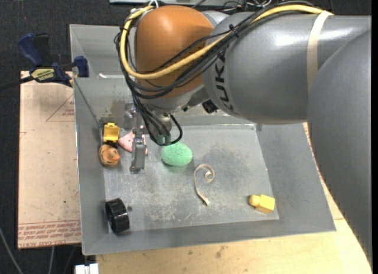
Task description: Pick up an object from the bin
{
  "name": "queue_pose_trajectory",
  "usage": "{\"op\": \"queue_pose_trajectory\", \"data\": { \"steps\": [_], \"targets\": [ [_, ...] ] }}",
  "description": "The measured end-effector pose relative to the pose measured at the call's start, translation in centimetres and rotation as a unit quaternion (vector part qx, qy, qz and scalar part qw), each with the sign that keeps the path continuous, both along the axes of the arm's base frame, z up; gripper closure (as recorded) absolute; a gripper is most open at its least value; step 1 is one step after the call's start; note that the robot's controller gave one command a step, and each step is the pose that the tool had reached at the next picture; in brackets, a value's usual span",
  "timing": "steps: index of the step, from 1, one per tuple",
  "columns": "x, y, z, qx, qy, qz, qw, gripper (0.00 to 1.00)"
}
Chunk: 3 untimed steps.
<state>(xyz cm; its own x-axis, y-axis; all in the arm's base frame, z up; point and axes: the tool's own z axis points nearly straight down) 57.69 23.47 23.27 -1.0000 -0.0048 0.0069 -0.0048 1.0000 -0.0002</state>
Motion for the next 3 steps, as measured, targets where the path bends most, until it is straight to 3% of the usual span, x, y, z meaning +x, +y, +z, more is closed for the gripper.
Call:
{"op": "queue_pose_trajectory", "data": {
  "steps": [1,2,3],
  "targets": [
    [0.2,-0.1,0.5,0.001,-0.0040,-0.002,1.0000,0.00],
    [1.6,-1.9,-4.3,0.001,-0.0056,-0.053,0.9986,0.00],
    [5.6,-5.5,-6.8,0.001,-0.0055,-0.001,1.0000,0.00]
  ]
}}
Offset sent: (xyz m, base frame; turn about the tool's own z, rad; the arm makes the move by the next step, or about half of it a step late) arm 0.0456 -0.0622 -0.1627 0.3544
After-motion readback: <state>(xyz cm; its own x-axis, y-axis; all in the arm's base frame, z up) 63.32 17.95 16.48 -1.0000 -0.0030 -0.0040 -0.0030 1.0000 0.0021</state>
